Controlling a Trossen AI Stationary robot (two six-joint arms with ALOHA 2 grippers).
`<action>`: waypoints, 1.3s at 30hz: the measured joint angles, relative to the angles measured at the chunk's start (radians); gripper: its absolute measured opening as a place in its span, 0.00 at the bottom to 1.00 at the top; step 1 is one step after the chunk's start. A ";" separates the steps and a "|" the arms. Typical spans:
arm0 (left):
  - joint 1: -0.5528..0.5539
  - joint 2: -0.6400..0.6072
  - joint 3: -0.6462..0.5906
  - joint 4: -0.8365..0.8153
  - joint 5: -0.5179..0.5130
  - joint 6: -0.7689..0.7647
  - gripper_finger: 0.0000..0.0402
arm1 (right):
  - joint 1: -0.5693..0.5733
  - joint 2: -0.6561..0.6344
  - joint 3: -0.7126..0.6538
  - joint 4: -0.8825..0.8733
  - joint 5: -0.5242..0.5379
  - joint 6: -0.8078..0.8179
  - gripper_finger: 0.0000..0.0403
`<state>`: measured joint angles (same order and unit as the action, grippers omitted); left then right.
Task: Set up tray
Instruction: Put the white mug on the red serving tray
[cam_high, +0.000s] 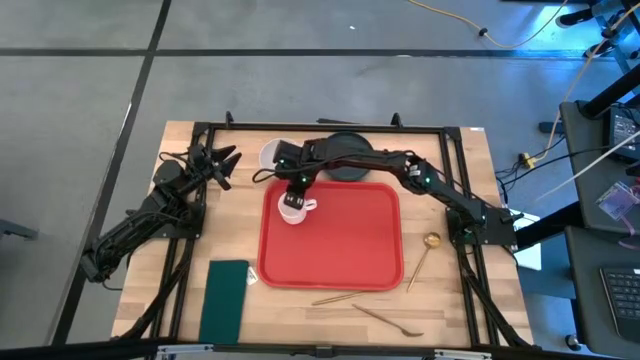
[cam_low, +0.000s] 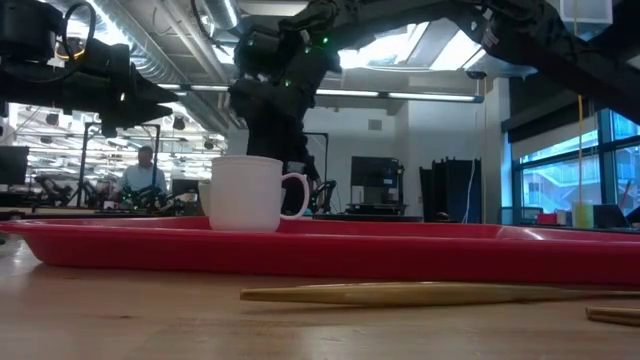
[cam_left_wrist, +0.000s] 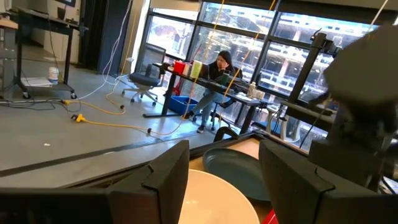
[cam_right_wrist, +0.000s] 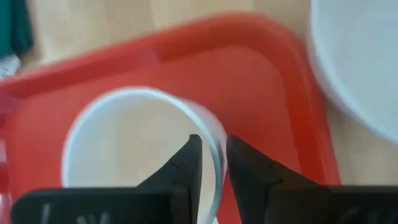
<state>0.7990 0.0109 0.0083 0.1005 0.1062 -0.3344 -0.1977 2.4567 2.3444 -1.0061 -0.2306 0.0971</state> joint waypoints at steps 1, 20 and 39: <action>0.000 0.000 0.000 0.000 0.000 0.000 0.46 | -0.003 -0.015 0.000 0.009 0.000 0.000 0.19; 0.000 0.000 0.000 -0.005 0.002 0.026 0.46 | 0.049 -0.294 -0.019 -0.448 0.132 -0.240 0.19; 0.000 0.000 0.000 -0.054 0.038 0.034 0.46 | 0.069 -0.288 -0.435 0.053 0.318 -0.311 0.03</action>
<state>0.7991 0.0113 0.0085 0.0468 0.1441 -0.3001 -0.1283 2.1685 1.9093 -0.9531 0.0875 -0.2142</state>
